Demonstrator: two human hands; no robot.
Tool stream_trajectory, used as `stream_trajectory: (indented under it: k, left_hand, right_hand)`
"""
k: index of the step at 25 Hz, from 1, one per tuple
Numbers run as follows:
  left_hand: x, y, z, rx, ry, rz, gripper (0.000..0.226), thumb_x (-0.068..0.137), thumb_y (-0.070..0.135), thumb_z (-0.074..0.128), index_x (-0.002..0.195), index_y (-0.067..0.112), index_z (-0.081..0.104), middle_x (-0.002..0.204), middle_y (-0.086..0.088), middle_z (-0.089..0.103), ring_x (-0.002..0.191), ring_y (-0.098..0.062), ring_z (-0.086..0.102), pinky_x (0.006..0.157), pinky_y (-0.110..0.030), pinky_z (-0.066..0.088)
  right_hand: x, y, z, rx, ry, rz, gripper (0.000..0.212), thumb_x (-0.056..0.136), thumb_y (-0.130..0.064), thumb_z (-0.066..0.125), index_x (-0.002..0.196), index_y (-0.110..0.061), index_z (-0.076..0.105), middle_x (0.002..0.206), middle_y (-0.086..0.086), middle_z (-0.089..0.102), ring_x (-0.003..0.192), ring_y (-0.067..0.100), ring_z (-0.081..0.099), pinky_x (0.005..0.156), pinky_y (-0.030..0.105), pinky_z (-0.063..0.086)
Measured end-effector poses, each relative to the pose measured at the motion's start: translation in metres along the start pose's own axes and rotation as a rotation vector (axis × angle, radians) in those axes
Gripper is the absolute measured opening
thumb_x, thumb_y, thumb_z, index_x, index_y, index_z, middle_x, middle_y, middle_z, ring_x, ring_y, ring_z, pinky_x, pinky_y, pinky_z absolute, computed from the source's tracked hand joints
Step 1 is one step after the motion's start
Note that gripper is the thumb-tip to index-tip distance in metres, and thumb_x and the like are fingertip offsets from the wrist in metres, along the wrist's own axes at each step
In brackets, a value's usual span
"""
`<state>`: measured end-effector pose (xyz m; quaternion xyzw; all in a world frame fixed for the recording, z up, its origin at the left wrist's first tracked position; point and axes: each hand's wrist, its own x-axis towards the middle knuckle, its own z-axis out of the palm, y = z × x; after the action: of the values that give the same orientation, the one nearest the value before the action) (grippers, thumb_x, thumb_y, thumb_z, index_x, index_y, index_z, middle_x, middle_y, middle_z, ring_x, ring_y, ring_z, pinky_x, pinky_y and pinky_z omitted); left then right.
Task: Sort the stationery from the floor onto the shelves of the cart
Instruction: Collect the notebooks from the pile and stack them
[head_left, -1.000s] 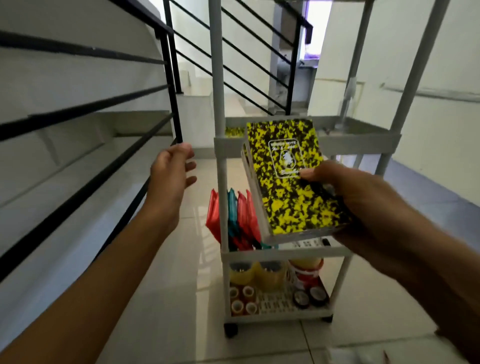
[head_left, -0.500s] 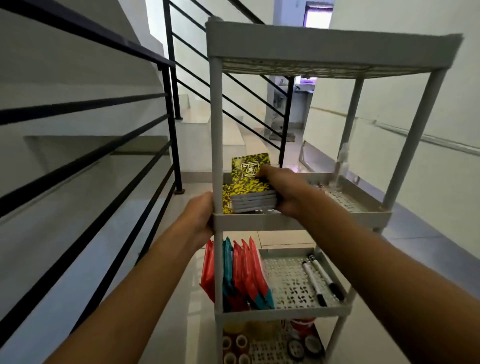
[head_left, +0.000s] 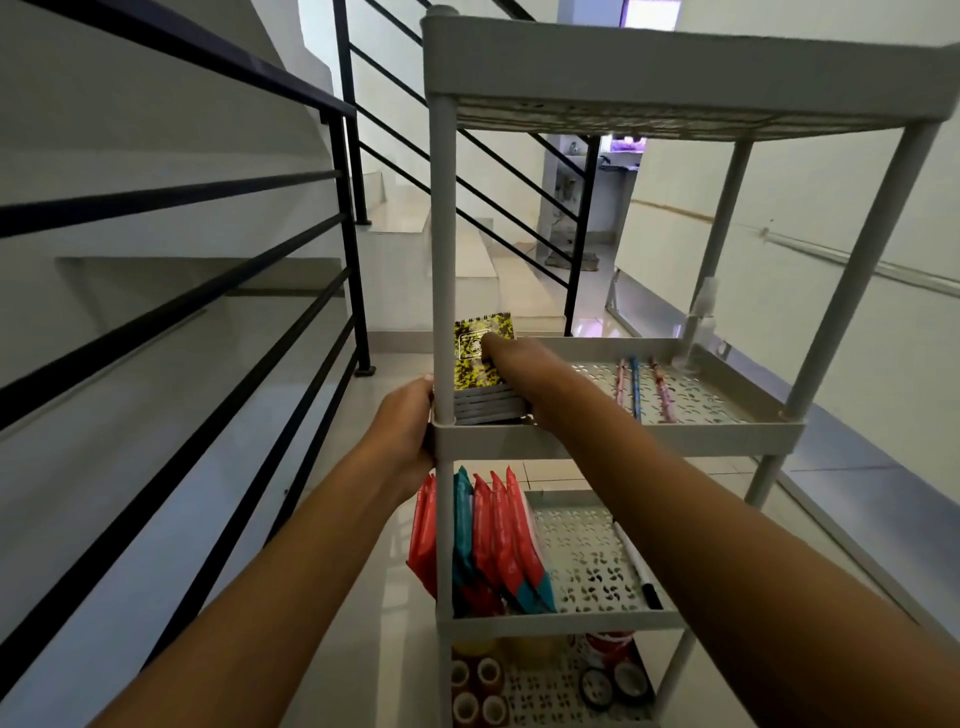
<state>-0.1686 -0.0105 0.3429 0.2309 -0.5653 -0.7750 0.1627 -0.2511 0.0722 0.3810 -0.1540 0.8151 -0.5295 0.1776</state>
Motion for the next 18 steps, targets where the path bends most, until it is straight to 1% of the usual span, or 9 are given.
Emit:
stream_trajectory:
  k: [2, 4, 5, 7, 9, 11, 13, 15, 18]
  left_hand:
    - [0.001, 0.001, -0.001, -0.041, -0.022, -0.005, 0.042, 0.102, 0.040, 0.033, 0.102, 0.013, 0.066, 0.095, -0.009, 0.068, 0.083, -0.022, 0.065, 0.067, -0.032, 0.052]
    - [-0.001, 0.002, -0.001, -0.014, -0.081, 0.014, 0.046, 0.098, 0.051, 0.036, 0.104, 0.017, 0.067, 0.098, -0.007, 0.072, 0.087, -0.021, 0.068, 0.071, -0.033, 0.054]
    - [-0.002, 0.002, -0.001, 0.017, -0.103, 0.033, 0.041, 0.097, 0.049, 0.040, 0.099, 0.019, 0.068, 0.093, -0.005, 0.073, 0.082, -0.018, 0.069, 0.071, -0.032, 0.054]
    - [-0.001, 0.000, 0.000, 0.048, -0.118, 0.063, 0.032, 0.097, 0.043, 0.044, 0.092, 0.021, 0.067, 0.080, 0.001, 0.074, 0.068, -0.013, 0.070, 0.064, -0.028, 0.055]
    - [0.000, 0.000, 0.000, 0.053, -0.115, 0.062, 0.033, 0.099, 0.043, 0.041, 0.092, 0.023, 0.066, 0.072, 0.004, 0.074, 0.061, -0.009, 0.069, 0.052, -0.022, 0.053]
    - [0.000, 0.000, 0.000, 0.053, -0.118, 0.063, 0.035, 0.100, 0.044, 0.039, 0.091, 0.023, 0.065, 0.069, 0.006, 0.073, 0.058, -0.007, 0.069, 0.048, -0.019, 0.051]
    - [-0.002, 0.000, 0.000, 0.062, -0.120, 0.063, 0.035, 0.100, 0.044, 0.040, 0.088, 0.024, 0.066, 0.067, 0.006, 0.072, 0.055, -0.006, 0.067, 0.047, -0.018, 0.050]
    - [-0.006, 0.001, 0.002, 0.088, -0.113, 0.082, 0.034, 0.099, 0.042, 0.042, 0.082, 0.023, 0.065, 0.061, 0.007, 0.070, 0.050, -0.007, 0.064, 0.049, -0.019, 0.049]
    - [-0.006, 0.003, 0.003, 0.091, -0.095, 0.072, 0.028, 0.095, 0.038, 0.048, 0.080, 0.021, 0.065, 0.063, 0.005, 0.069, 0.056, -0.012, 0.062, 0.056, -0.023, 0.049]
  right_hand:
    - [0.000, 0.001, 0.000, -0.136, -0.025, 0.006, 0.074, 0.081, -0.059, 0.033, 0.130, -0.006, 0.050, 0.137, 0.022, 0.046, 0.127, 0.039, 0.040, 0.108, 0.051, 0.033]
    - [0.000, 0.002, -0.003, -0.208, -0.045, 0.010, 0.068, 0.092, -0.055, 0.032, 0.138, -0.005, 0.043, 0.141, 0.022, 0.036, 0.132, 0.038, 0.033, 0.111, 0.047, 0.029]
    - [0.000, 0.001, -0.007, -0.226, -0.049, 0.011, 0.063, 0.095, -0.052, 0.033, 0.136, -0.006, 0.045, 0.139, 0.022, 0.037, 0.128, 0.036, 0.036, 0.108, 0.046, 0.034]
    - [-0.001, 0.001, -0.015, -0.166, -0.085, 0.012, 0.047, 0.097, -0.046, 0.037, 0.119, -0.008, 0.054, 0.125, 0.018, 0.049, 0.108, 0.028, 0.049, 0.086, 0.036, 0.046]
    - [-0.005, 0.002, -0.021, -0.089, -0.109, 0.020, 0.038, 0.101, -0.038, 0.036, 0.113, -0.006, 0.054, 0.114, 0.018, 0.054, 0.094, 0.025, 0.051, 0.073, 0.032, 0.044]
    - [-0.008, 0.006, -0.029, -0.024, -0.100, 0.015, 0.038, 0.103, -0.031, 0.036, 0.117, -0.001, 0.053, 0.113, 0.023, 0.057, 0.091, 0.027, 0.051, 0.067, 0.031, 0.044]
    - [-0.012, 0.006, -0.029, 0.010, -0.090, 0.008, 0.028, 0.102, -0.022, 0.037, 0.109, 0.000, 0.054, 0.103, 0.023, 0.056, 0.084, 0.025, 0.051, 0.062, 0.029, 0.045]
    - [-0.012, 0.004, -0.024, -0.067, -0.065, -0.008, 0.018, 0.101, -0.013, 0.037, 0.100, -0.003, 0.053, 0.092, 0.016, 0.050, 0.078, 0.023, 0.050, 0.063, 0.031, 0.045]
    - [-0.011, 0.004, -0.021, -0.128, -0.026, -0.038, 0.019, 0.100, -0.010, 0.037, 0.090, -0.005, 0.053, 0.085, 0.013, 0.048, 0.078, 0.023, 0.050, 0.066, 0.033, 0.044]
